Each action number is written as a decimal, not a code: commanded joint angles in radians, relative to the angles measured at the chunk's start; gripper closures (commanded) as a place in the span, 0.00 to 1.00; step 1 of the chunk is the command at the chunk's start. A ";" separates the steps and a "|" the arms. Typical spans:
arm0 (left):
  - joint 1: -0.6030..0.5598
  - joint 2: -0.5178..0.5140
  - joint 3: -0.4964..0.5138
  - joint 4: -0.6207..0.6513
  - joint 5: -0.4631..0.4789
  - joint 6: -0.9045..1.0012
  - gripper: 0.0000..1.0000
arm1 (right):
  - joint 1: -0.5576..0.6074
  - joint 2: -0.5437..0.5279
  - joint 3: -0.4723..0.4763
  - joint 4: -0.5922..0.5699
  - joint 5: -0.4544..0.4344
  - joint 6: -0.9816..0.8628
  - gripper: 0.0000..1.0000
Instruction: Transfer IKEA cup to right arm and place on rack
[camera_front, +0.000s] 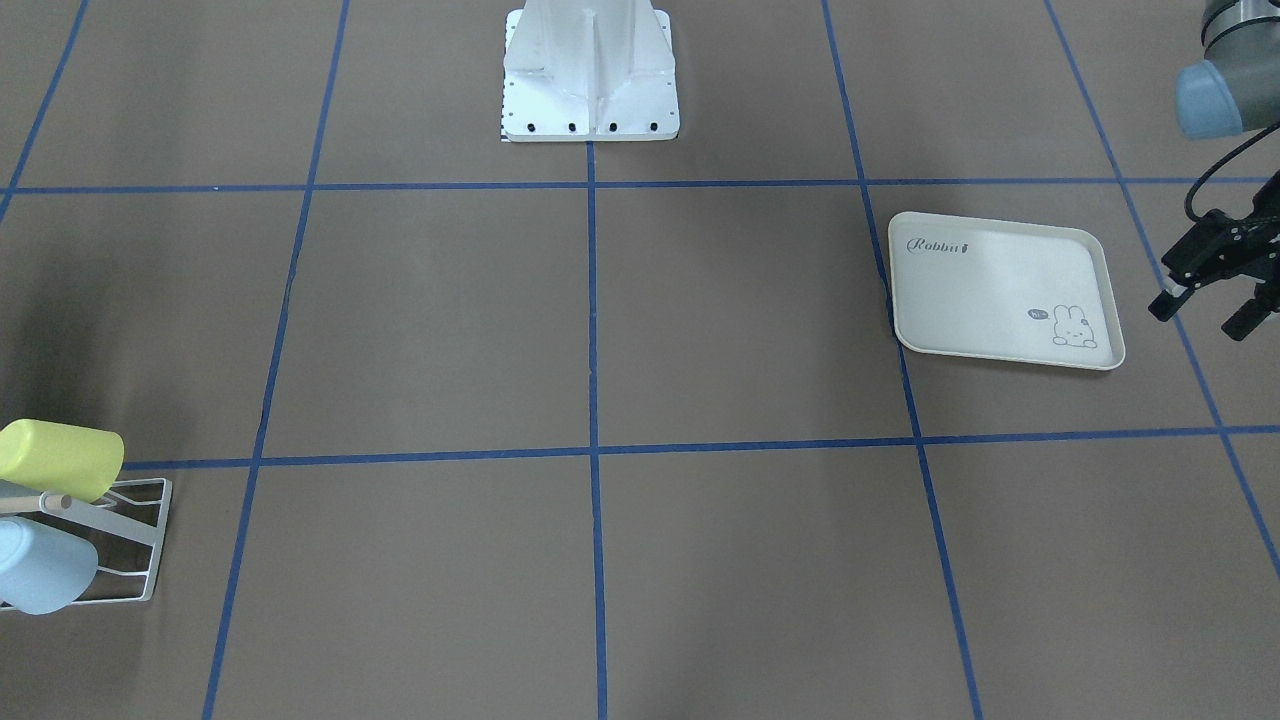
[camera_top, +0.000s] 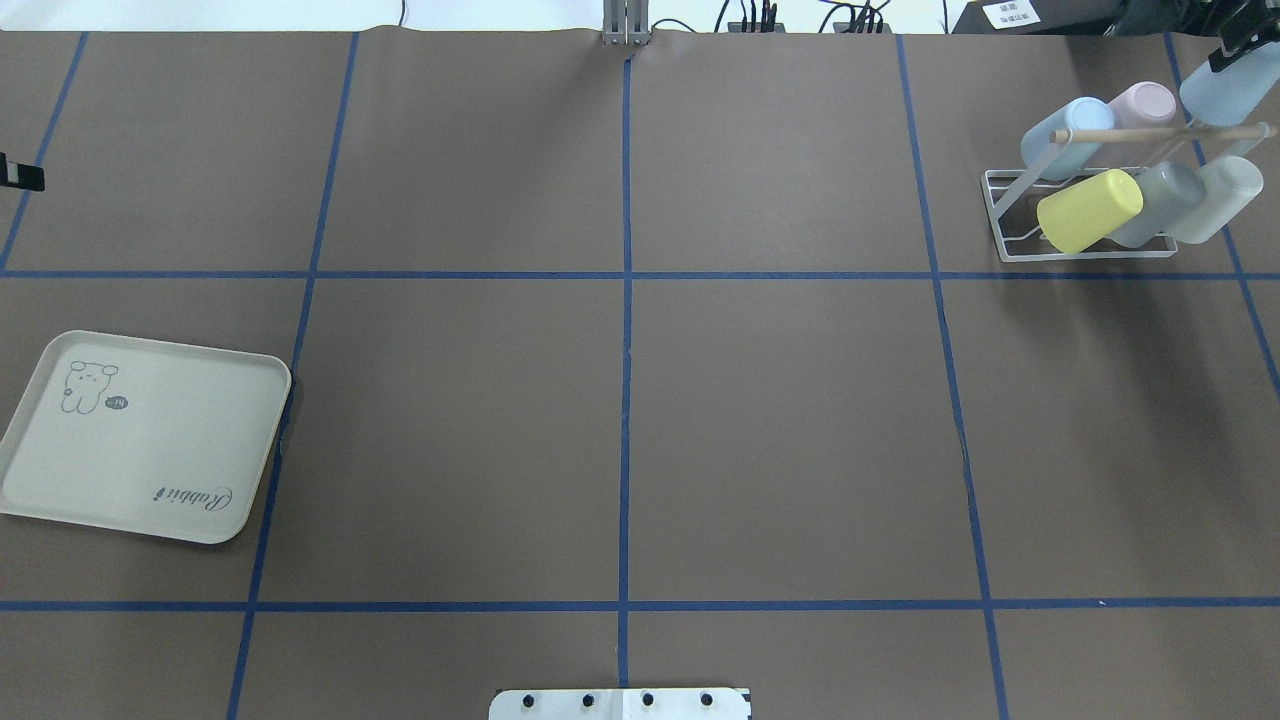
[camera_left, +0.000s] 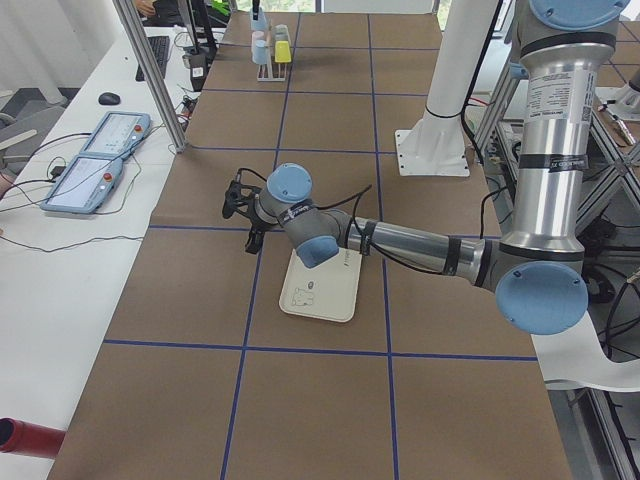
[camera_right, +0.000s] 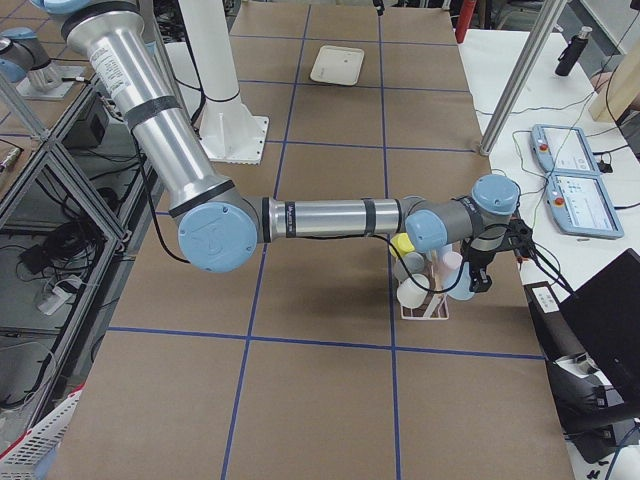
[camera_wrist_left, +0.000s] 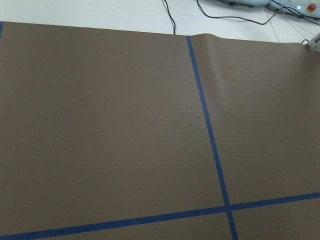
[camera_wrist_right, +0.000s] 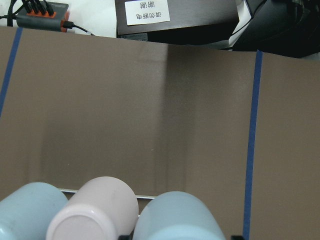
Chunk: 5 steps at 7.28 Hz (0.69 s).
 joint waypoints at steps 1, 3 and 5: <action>0.000 -0.001 -0.001 0.000 0.000 -0.007 0.00 | -0.016 -0.001 -0.007 0.001 0.000 0.004 0.88; 0.000 -0.003 -0.001 0.000 0.000 -0.009 0.00 | -0.031 -0.003 -0.028 0.007 -0.005 0.001 0.62; 0.000 -0.004 -0.001 0.000 0.000 -0.009 0.00 | -0.037 0.000 -0.038 0.008 -0.011 0.002 0.30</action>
